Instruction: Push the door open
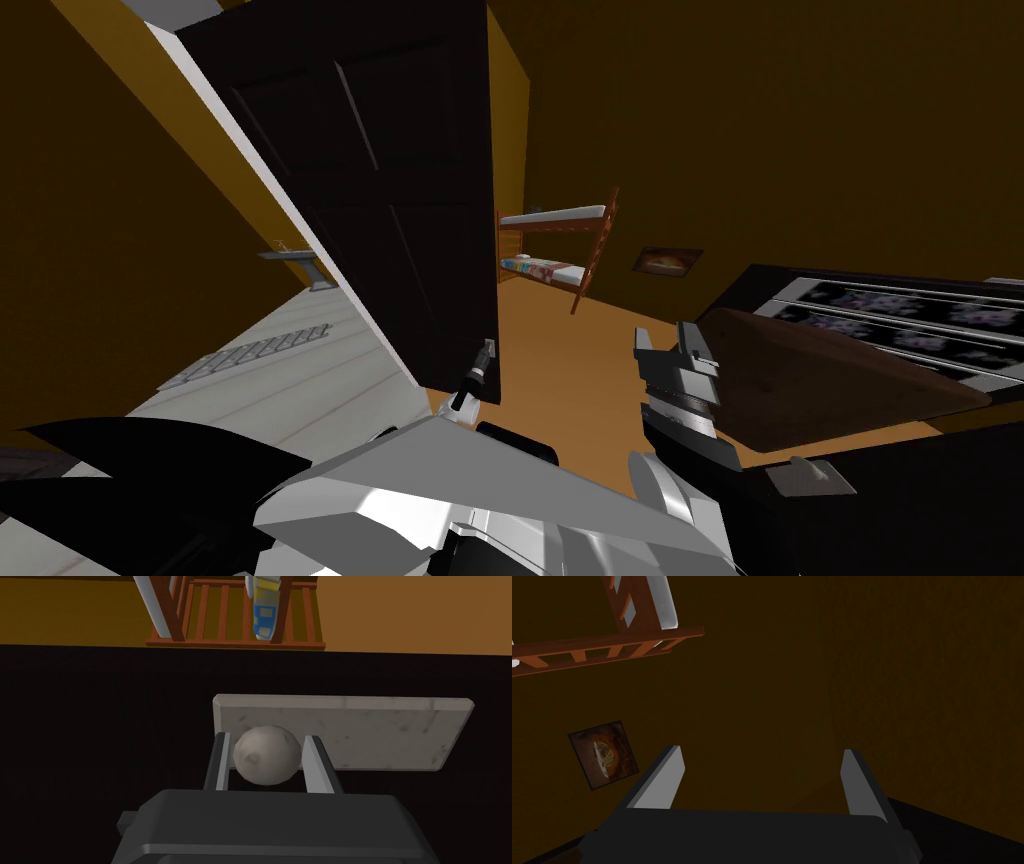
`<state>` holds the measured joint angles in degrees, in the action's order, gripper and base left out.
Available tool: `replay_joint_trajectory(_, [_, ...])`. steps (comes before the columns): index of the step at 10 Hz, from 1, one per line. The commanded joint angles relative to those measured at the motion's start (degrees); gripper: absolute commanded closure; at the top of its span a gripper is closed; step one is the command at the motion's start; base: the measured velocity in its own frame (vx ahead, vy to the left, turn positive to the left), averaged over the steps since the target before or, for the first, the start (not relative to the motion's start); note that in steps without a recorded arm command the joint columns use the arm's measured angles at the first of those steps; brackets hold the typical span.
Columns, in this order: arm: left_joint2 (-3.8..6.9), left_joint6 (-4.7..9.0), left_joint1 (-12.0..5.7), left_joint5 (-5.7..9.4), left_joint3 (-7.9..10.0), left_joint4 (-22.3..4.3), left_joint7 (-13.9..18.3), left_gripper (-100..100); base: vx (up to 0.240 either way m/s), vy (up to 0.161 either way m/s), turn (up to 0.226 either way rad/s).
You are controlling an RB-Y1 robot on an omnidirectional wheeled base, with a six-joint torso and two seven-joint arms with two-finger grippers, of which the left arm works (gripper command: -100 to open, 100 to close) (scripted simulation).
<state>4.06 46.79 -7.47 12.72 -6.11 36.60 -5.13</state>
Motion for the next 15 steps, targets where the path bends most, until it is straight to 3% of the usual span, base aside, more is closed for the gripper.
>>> replay_joint_trajectory(1, [0.8, 0.27, -0.75, 0.74, 1.47, -0.7, -0.3, 100, 0.203, -0.077, 0.047])
replay_joint_trajectory(6, [1.61, 0.2, -0.99, 2.48, 4.76, -1.2, -1.2, 100, 0.229, -0.062, 0.062])
replay_joint_trajectory(8, [1.61, 0.2, -0.99, 2.48, 4.76, -2.0, -1.2, 100, 0.069, -0.016, 0.018])
replay_joint_trajectory(9, [1.61, 0.2, -0.99, 2.48, 4.76, -1.2, -1.2, 100, -0.017, 0.004, -0.014])
replay_joint_trajectory(10, [1.82, 0.17, -1.09, 3.18, 6.08, -1.3, -1.5, 100, 0.099, -0.033, 0.078])
replay_joint_trajectory(13, [1.96, 0.15, -1.17, 3.7, 7.07, -1.5, -1.8, 100, 0.154, -0.054, 0.075])
replay_joint_trajectory(15, [2.13, 0.11, -1.29, 4.57, 8.7, -1.7, -2.2, 100, 0.194, -0.072, 0.065])
